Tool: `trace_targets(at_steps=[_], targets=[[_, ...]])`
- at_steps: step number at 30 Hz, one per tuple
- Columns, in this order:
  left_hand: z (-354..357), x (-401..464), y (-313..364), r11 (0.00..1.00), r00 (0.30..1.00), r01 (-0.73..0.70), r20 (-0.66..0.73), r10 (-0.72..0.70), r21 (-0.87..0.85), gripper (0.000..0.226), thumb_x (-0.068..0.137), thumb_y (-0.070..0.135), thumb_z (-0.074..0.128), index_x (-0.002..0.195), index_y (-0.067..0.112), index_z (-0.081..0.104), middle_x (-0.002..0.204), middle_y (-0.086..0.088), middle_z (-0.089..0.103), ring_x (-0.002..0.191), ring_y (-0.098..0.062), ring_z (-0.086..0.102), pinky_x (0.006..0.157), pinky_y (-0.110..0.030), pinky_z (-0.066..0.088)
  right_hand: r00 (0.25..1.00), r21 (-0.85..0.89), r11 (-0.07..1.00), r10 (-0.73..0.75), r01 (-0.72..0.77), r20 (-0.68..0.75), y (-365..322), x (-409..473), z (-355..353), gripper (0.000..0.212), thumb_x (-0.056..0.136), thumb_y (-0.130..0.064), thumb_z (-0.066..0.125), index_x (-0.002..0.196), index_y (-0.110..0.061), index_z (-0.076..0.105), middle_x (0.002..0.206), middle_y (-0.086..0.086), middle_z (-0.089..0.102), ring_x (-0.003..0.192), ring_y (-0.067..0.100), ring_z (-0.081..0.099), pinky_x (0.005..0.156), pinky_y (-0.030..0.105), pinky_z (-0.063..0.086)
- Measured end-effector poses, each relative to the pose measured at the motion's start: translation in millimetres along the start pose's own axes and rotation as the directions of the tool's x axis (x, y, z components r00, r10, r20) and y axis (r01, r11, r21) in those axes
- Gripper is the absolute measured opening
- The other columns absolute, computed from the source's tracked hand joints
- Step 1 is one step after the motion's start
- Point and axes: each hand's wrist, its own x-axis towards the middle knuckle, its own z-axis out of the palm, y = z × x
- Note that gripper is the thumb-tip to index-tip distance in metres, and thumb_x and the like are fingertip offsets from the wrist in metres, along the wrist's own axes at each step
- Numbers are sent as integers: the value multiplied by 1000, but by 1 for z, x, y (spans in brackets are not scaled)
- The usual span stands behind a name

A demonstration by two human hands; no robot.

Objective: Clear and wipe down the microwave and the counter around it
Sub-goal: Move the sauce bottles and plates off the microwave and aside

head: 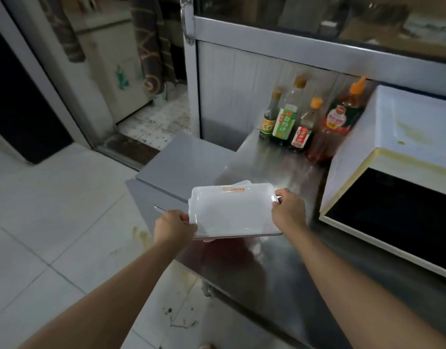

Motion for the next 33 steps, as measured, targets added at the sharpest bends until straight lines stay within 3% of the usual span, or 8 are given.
trace_targets(at_steps=[6,8,10,13,19,23,27,33], targets=[[17,24,-6,998,1000,31,-7,-30,57,6,76,28,69,78,23,66,61,13,57,56,-1,46,48,-13,26,995,-4,1000,-15,15,96,-4,40,29,31,85,0,47,111,-11,61,110,13,64,100,31,58,79,31,44],[24,29,-8,997,999,44,10,-44,63,8,75,27,68,79,21,65,64,9,58,60,-6,48,51,-18,28,992,6,999,-42,41,115,-3,49,36,33,84,1,45,110,-12,62,107,12,65,93,27,58,75,28,41],[31,32,-11,997,996,82,44,-83,12,11,73,22,70,78,18,61,69,3,60,68,-14,54,58,-24,42,987,13,998,-70,69,143,-2,56,42,35,83,3,43,108,-13,62,106,9,65,87,23,55,71,25,37],[39,32,-14,994,992,108,67,-106,-26,15,69,15,71,70,15,56,72,-5,63,74,-24,61,66,-32,53,979,-9,995,-94,97,179,1,66,50,36,82,4,43,107,-13,61,106,9,65,91,27,58,72,25,38],[49,28,-16,988,989,142,53,-139,-56,25,66,15,70,69,21,46,65,5,54,61,-12,52,47,-23,36,952,-55,976,-193,212,239,10,81,61,36,84,6,45,112,-9,61,115,14,54,98,28,56,78,24,37],[53,24,-16,981,984,168,72,-162,-94,22,68,16,67,78,19,48,72,-3,65,72,-23,65,63,-36,55,940,-57,971,-209,232,271,19,86,64,33,89,-4,49,118,-14,60,117,12,53,100,28,55,81,26,38],[57,21,-17,955,972,232,91,-219,-183,28,75,20,69,97,14,51,89,-9,68,86,-31,67,79,-48,55,935,-51,980,-165,191,313,21,86,61,43,89,-19,56,130,-8,50,121,18,55,111,33,52,93,34,40],[69,19,-8,970,970,240,-21,-241,-37,35,82,20,63,113,7,53,107,-10,64,101,-32,59,86,-38,48,899,-98,973,-151,208,411,30,78,58,18,88,-12,52,102,-1,56,107,19,61,98,36,55,78,34,42]])
